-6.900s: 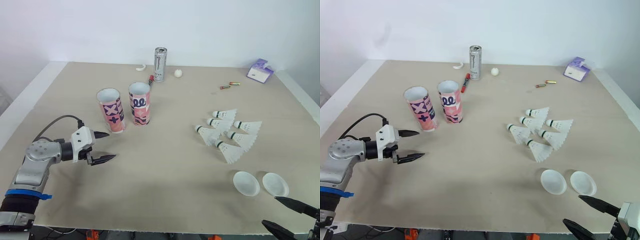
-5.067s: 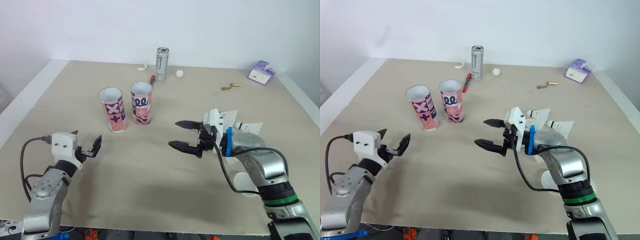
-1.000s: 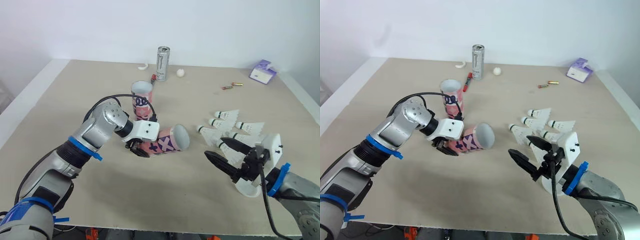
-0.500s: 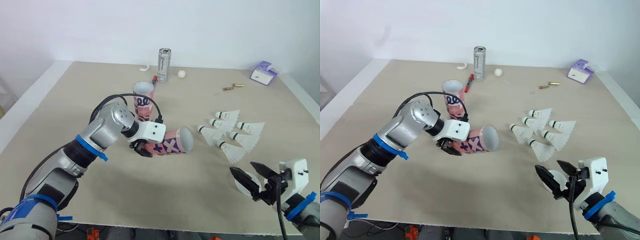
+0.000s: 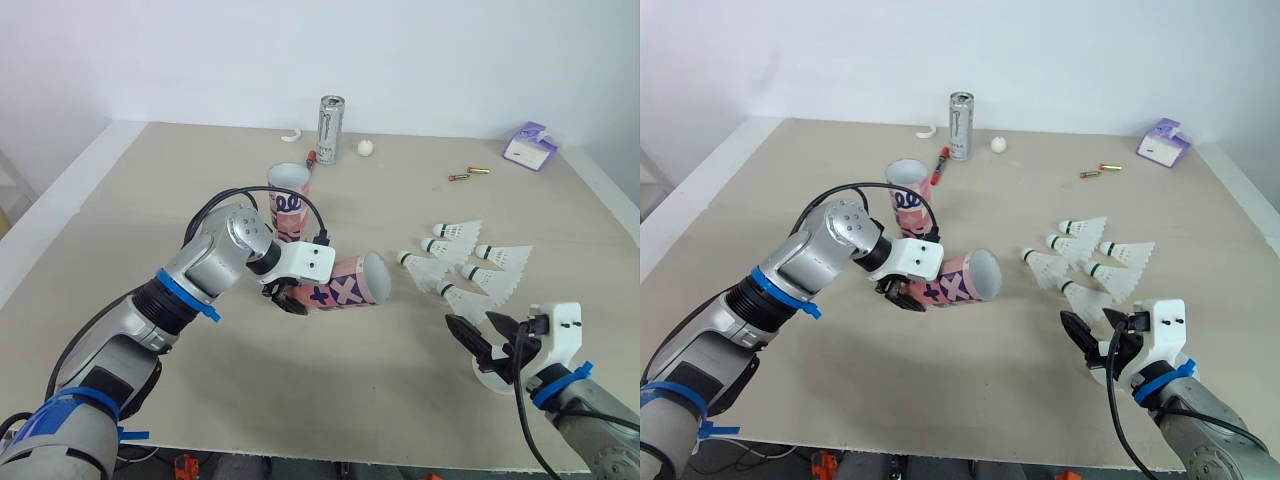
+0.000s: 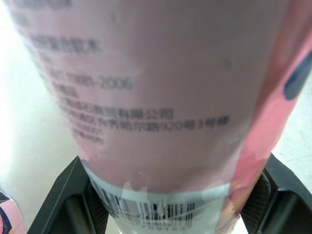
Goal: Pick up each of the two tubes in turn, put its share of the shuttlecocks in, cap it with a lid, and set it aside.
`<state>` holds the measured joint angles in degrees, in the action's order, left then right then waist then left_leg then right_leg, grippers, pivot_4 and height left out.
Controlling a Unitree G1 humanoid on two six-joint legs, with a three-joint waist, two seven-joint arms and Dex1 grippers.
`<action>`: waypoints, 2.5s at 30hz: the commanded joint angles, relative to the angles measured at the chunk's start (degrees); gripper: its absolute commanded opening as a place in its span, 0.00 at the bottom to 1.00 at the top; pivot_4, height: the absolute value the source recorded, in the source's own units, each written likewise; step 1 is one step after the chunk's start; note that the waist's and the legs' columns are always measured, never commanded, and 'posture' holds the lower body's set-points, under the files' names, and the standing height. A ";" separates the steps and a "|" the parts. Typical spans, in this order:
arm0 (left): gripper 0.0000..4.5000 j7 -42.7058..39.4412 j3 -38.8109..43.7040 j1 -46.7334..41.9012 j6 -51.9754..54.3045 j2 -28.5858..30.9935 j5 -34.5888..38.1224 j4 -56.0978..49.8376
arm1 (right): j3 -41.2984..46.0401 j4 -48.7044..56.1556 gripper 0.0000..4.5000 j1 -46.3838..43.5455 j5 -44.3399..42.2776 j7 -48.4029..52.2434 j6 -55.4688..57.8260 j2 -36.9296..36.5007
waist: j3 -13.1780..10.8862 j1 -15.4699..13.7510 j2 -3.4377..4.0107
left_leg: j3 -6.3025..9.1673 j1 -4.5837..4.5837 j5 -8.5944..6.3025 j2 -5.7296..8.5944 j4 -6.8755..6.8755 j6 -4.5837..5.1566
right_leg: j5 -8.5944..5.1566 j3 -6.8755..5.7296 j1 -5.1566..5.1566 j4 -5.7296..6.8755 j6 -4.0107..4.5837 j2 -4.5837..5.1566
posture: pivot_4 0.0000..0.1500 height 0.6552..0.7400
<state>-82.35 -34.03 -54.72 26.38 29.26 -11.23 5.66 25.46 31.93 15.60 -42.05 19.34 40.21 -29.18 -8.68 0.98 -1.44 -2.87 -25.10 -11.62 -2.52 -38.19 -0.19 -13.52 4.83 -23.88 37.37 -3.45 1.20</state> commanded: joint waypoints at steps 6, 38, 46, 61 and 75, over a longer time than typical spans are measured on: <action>0.65 0.98 -0.24 -0.53 0.00 -0.98 -0.14 -0.20 | -2.35 -0.41 1.00 -5.28 0.00 -3.67 2.90 0.68 | 0.00 -0.05 0.02 | 0.02 -0.01 0.01 0.02 0.00 0.01 | -0.01 -0.01 0.02 0.00 -0.02 0.01 | 1.00 1.00; 0.65 2.52 1.10 -1.24 -3.16 -2.61 0.02 6.23 | 8.15 11.85 0.00 -1.15 0.43 7.68 6.63 -16.92 | 0.01 -0.03 0.18 | 0.07 0.01 0.11 0.30 -0.02 0.18 | 0.02 0.06 0.12 0.00 -0.13 0.20 | 1.00 1.00; 0.65 2.25 1.40 -2.26 -4.39 -3.97 0.13 9.13 | 8.23 15.30 0.00 -11.38 0.37 18.85 -0.83 -29.51 | -0.02 0.11 0.10 | 0.52 0.10 0.21 0.52 -0.16 0.36 | 0.08 0.01 0.44 -0.06 -0.13 0.22 | 1.00 1.00; 0.65 2.22 1.81 -1.89 -2.54 -3.88 0.57 7.77 | -14.08 13.38 0.00 -24.99 11.34 21.88 -6.25 -31.57 | -0.07 0.01 0.03 | 0.66 -0.19 0.07 0.85 -0.01 0.58 | -0.22 0.00 0.43 -0.24 -0.31 0.53 | 1.00 1.00; 0.65 2.47 1.44 -1.72 -1.87 -4.02 0.86 7.23 | -17.31 13.17 0.07 -28.76 11.67 23.59 -5.15 -30.39 | -0.08 0.05 0.02 | 0.65 -0.17 0.07 0.84 -0.03 0.58 | -0.26 -0.01 0.43 -0.23 -0.42 0.48 | 1.00 1.00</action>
<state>-80.38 -32.39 -56.63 24.14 25.25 -10.11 13.93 7.92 44.75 -11.82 -30.13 42.56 35.02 -59.99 -8.75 1.03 -1.42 -2.22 -25.27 -11.55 -1.68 -38.22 0.40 -13.78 4.82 -23.44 37.13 -3.87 1.68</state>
